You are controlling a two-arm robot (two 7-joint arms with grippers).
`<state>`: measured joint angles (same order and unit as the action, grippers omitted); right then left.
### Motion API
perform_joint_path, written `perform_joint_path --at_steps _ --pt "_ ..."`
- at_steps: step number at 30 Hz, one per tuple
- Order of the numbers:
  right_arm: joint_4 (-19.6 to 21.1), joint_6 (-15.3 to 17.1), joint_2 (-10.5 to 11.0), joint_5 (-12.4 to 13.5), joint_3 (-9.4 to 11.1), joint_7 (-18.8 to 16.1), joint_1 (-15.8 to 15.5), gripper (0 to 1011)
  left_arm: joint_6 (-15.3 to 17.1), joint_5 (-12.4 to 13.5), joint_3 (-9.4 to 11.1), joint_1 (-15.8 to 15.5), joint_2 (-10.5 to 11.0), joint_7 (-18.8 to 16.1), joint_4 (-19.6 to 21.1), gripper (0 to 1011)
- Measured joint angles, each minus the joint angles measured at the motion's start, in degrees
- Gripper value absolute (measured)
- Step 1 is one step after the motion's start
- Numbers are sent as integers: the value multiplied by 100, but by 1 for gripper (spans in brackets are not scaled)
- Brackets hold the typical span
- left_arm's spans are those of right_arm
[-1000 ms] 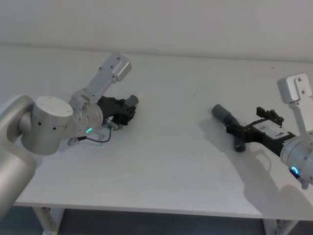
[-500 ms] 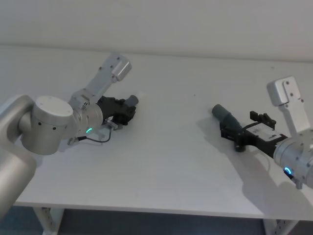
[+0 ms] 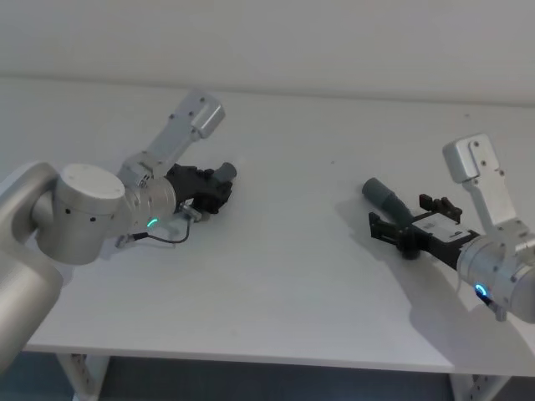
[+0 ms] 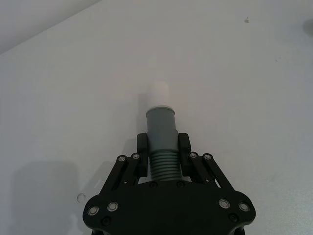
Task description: Use both hands to pick up one end of the pipe from the table, align the ends, and insert them.
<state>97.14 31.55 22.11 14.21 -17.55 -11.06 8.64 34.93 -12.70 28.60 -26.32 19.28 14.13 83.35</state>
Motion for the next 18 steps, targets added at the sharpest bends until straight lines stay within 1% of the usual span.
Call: perform_joint_path --at_steps 18 --pt "-125 186 -174 -74 2 24 76 1001 0 0 0 0 0 0 0 354"
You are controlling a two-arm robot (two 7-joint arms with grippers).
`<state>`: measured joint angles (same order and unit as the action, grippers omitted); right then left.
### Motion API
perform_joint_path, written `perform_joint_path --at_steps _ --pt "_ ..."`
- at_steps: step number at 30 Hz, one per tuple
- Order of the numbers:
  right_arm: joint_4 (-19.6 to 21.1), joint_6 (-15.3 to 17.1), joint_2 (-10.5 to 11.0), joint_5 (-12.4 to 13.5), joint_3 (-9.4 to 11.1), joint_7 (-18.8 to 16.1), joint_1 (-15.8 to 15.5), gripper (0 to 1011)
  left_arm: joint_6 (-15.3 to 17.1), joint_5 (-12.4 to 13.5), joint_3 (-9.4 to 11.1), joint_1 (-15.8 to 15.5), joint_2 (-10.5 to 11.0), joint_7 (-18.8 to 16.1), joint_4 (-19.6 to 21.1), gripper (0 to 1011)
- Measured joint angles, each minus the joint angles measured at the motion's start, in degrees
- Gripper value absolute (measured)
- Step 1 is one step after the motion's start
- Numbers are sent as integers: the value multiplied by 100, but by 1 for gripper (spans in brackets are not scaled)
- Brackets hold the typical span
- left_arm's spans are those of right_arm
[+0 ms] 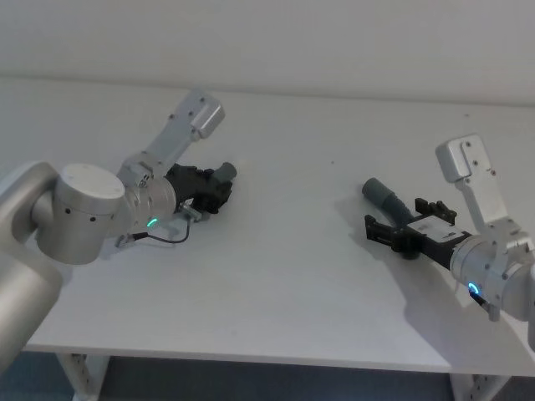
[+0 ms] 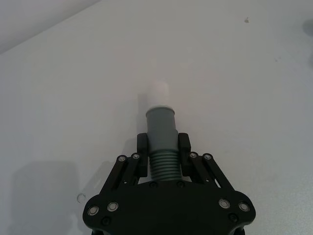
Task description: Use both hands to pick up one end of the pipe from the table, align the ends, and insert them.
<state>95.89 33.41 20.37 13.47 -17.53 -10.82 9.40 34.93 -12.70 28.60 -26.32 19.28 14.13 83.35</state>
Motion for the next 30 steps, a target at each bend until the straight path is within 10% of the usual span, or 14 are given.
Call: perform_joint_path --at_steps 21,30 --pt "-45 289 -146 -42 63 31 34 997 0 0 0 0 0 0 0 354" --pt "-50 338 -167 -57 71 22 39 792 0 0 0 0 0 0 0 354"
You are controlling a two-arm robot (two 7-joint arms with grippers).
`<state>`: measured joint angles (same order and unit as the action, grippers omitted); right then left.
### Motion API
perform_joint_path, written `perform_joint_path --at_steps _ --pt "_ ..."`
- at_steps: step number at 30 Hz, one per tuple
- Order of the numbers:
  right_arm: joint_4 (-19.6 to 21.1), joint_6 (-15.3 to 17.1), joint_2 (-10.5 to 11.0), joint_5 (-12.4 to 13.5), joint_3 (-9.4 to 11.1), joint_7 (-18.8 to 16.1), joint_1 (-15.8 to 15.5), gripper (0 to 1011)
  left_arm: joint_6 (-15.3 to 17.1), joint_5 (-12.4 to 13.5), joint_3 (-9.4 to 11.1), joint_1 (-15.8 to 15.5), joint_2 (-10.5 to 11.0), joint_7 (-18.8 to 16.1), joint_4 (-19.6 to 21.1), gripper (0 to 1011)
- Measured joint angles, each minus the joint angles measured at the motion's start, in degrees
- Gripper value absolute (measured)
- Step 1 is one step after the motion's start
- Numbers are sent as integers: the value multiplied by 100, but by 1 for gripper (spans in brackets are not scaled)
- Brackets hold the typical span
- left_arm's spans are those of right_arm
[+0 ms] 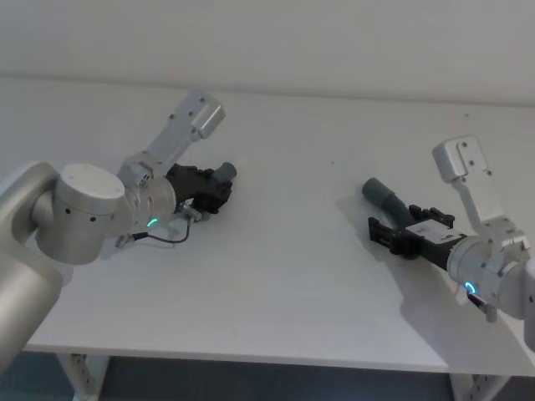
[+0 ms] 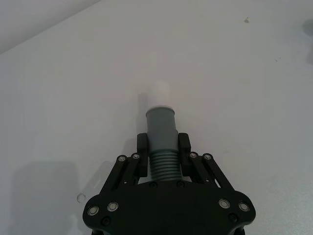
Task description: Use both hands to pick up one end of the pipe from the table, align the ends, and insert them.
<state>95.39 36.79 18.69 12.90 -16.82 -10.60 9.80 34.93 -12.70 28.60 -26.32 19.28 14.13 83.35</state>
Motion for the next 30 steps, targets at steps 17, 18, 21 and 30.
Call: perform_joint_path --at_steps 17,18,21,30 --pt "-6 27 -12 -8 4 -14 7 289 0 0 0 0 0 0 0 354" --pt "-6 28 -12 -8 4 -15 7 280 0 0 0 0 0 0 0 354" --pt "-6 31 -14 -9 4 -16 7 276 0 0 0 0 0 0 0 354" --pt "11 30 -16 -12 4 -50 4 278 0 10 7 -7 0 4 0 354"
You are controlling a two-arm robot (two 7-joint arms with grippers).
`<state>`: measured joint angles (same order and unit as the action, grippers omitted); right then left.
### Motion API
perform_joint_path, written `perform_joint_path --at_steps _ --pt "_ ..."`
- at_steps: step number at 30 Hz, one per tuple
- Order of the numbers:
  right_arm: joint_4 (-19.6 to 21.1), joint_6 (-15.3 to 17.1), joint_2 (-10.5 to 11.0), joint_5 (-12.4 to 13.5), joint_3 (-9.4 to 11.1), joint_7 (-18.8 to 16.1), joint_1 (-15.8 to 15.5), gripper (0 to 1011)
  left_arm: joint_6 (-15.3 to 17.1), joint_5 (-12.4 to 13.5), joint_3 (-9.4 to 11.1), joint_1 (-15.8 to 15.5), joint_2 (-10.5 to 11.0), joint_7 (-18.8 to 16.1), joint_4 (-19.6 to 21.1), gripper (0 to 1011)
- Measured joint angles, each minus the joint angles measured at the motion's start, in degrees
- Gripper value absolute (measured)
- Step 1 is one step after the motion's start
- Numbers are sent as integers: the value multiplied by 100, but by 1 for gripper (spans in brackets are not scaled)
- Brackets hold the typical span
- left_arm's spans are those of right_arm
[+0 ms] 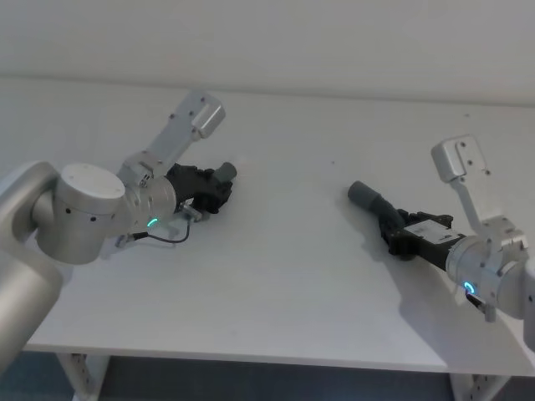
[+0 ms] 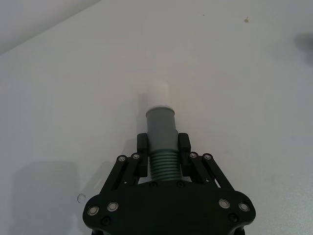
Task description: Use both hands to pick up one end of the pipe from the table, align the ends, and insert them.
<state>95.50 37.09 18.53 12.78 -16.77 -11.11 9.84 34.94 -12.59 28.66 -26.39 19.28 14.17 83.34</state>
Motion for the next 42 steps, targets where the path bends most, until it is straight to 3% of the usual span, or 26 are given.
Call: perform_joint_path --at_steps 8,20,31,42 --pt "184 -172 6 102 28 -213 -13 278 -103 105 63 -57 43 57 5 354" --pt "490 -799 156 309 47 -723 -9 278 -515 322 229 -273 302 428 162 354" --pt "552 -1248 621 501 2 -1521 105 278 -935 347 346 -423 613 1114 330 354" --pt "450 -1622 1260 715 -100 -2577 272 278 -1370 121 393 -474 1098 1995 634 353"
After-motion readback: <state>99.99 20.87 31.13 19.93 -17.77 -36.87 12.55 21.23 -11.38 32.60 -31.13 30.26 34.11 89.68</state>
